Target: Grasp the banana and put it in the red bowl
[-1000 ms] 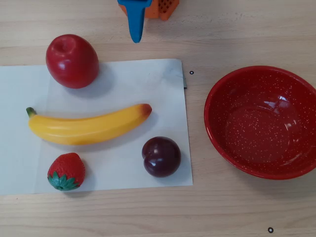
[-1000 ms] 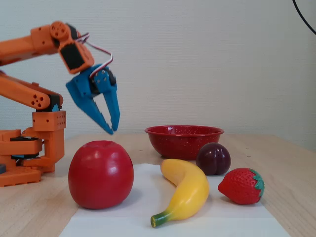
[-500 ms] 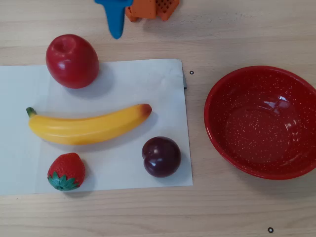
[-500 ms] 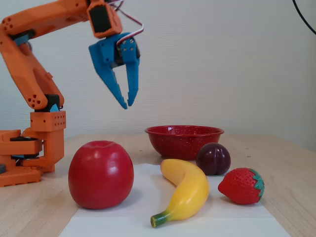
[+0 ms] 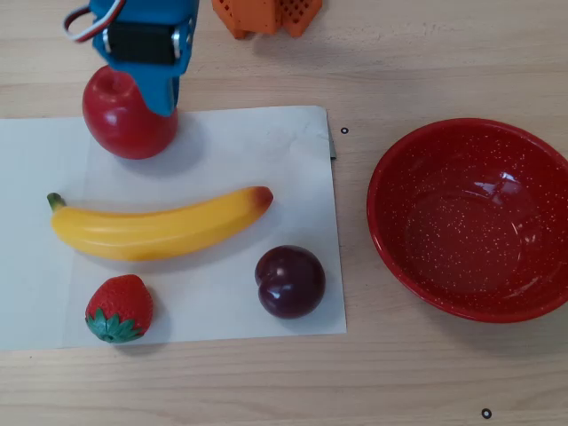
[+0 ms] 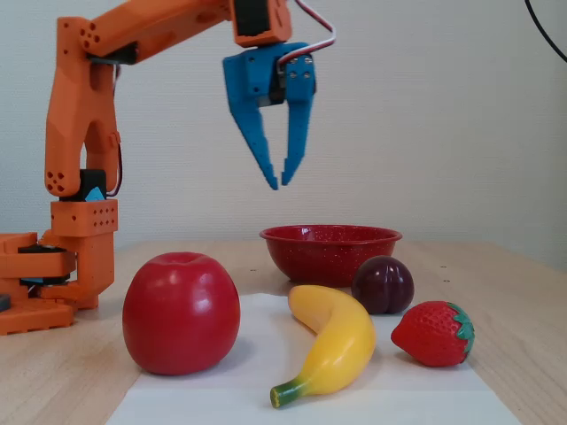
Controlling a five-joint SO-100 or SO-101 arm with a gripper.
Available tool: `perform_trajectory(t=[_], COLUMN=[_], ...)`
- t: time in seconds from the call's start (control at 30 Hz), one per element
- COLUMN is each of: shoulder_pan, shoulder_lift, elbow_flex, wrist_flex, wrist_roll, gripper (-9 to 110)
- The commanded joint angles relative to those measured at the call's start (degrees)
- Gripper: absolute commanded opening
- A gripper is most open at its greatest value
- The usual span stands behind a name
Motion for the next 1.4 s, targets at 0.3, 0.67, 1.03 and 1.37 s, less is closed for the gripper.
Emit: perform_trajectory(t=[0.3,0.67,1.03,1.37], shoulder_pan=[-3.9,-4.1,-4.0,-4.7], shoulder_lift=[-7.6,-13.6,-19.2,-24.6], elbow_flex=[-13.6,-12.6,-11.5,-12.0], wrist_flex=[6.3,5.1,-1.2,-2.9], wrist_roll=[10.1,10.5,11.1,14.5], gripper=[17,51,70,92])
